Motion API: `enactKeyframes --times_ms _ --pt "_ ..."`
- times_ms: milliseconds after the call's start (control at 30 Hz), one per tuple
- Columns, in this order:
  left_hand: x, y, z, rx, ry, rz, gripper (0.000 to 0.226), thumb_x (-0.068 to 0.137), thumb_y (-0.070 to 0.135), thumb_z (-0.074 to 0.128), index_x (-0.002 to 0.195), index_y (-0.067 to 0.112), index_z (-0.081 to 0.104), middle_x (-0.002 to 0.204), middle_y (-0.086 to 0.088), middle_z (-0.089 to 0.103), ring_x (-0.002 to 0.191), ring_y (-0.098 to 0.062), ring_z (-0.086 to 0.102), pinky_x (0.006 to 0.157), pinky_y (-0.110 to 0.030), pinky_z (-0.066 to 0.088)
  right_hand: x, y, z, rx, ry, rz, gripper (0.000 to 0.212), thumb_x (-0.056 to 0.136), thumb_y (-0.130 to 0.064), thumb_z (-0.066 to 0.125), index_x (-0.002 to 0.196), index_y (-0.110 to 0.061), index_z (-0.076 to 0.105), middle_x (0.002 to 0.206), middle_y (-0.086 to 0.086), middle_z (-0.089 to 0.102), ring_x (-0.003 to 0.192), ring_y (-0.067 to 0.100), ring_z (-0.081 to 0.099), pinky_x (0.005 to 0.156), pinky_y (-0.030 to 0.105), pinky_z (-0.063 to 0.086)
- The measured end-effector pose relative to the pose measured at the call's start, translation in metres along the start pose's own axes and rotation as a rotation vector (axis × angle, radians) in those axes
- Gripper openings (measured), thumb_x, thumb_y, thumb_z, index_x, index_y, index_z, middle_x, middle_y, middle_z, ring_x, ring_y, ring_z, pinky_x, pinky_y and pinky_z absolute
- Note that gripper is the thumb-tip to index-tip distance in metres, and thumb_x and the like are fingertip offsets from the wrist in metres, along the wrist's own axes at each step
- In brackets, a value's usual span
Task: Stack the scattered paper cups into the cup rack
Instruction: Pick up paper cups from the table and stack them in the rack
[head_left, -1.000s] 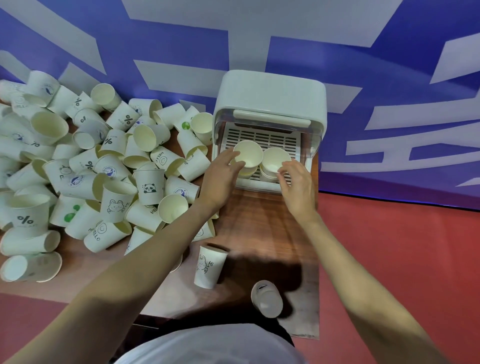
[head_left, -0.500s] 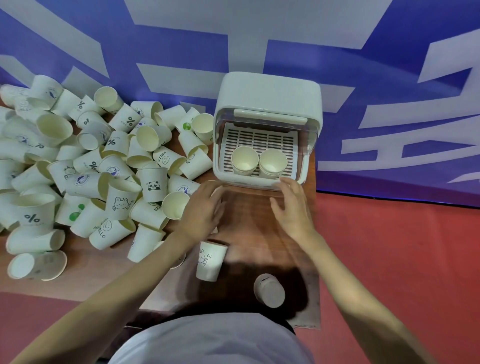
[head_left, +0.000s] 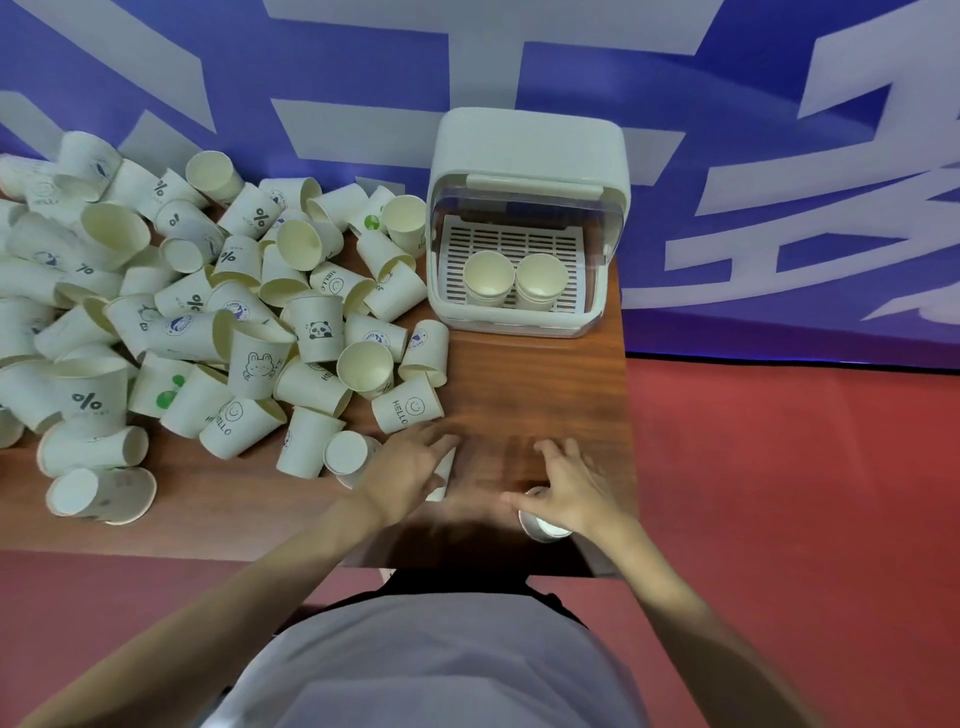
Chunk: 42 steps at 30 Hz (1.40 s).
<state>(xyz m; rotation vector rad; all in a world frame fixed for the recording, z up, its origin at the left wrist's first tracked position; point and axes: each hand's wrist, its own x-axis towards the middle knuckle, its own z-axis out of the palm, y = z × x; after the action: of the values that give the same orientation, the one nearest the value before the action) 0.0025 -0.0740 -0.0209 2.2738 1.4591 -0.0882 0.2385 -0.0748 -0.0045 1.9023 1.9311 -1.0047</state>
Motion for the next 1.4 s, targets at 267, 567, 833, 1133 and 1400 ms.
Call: enactKeyframes --times_ms 267,567,833,1133,1400 --pt "-0.004 0.008 0.005 0.128 0.0 0.041 0.07 0.073 -0.003 0.062 0.138 0.013 0.038 0.136 -0.011 0.042 0.124 -0.029 0.041 0.097 -0.036 0.036 -0.01 -0.011 0.019 -0.253 -0.068 0.073 0.074 0.078 -0.031 0.073 0.137 -0.015 0.032 0.132 0.009 0.038 0.116 0.031 0.052 0.087 0.035 0.046" --pt "-0.012 0.009 0.001 0.107 0.039 0.026 0.061 0.079 -0.006 0.051 0.136 0.013 0.038 0.129 -0.011 0.046 0.115 -0.028 0.044 0.089 -0.037 0.04 -0.005 -0.008 0.013 0.144 0.344 -0.133 0.061 0.092 -0.034 0.056 0.144 -0.016 0.031 0.132 0.008 0.039 0.122 0.029 0.045 0.094 0.041 0.046" --pt "-0.034 0.006 -0.004 -0.006 0.177 0.077 0.036 0.085 0.001 0.059 0.121 0.002 0.055 0.115 -0.017 0.059 0.099 -0.033 0.055 0.075 -0.043 0.049 -0.001 0.008 0.048 0.072 0.341 -0.184 0.073 0.096 -0.024 0.049 0.151 -0.032 0.001 0.157 0.005 0.011 0.138 0.03 0.032 0.105 0.044 0.041" --pt "-0.05 0.01 -0.018 -0.152 0.3 0.073 0.015 0.088 0.004 0.059 0.1 -0.002 0.067 0.099 -0.017 0.065 0.092 -0.033 0.06 0.07 -0.036 0.046 0.01 0.007 0.038 0.002 0.304 -0.191 0.067 0.094 -0.024 0.056 0.15 -0.031 0.019 0.152 0.015 0.018 0.139 0.03 0.028 0.109 0.045 0.032" --pt "-0.043 0.011 -0.01 -0.218 0.302 0.037 0.007 0.083 0.003 0.066 0.089 0.0 0.068 0.105 -0.017 0.064 0.096 -0.036 0.061 0.076 -0.043 0.053 0.02 0.001 0.021 0.001 0.379 -0.209 0.024 0.088 -0.022 0.063 0.106 -0.009 0.055 0.138 0.01 0.038 0.113 0.034 0.053 0.098 0.041 0.042"
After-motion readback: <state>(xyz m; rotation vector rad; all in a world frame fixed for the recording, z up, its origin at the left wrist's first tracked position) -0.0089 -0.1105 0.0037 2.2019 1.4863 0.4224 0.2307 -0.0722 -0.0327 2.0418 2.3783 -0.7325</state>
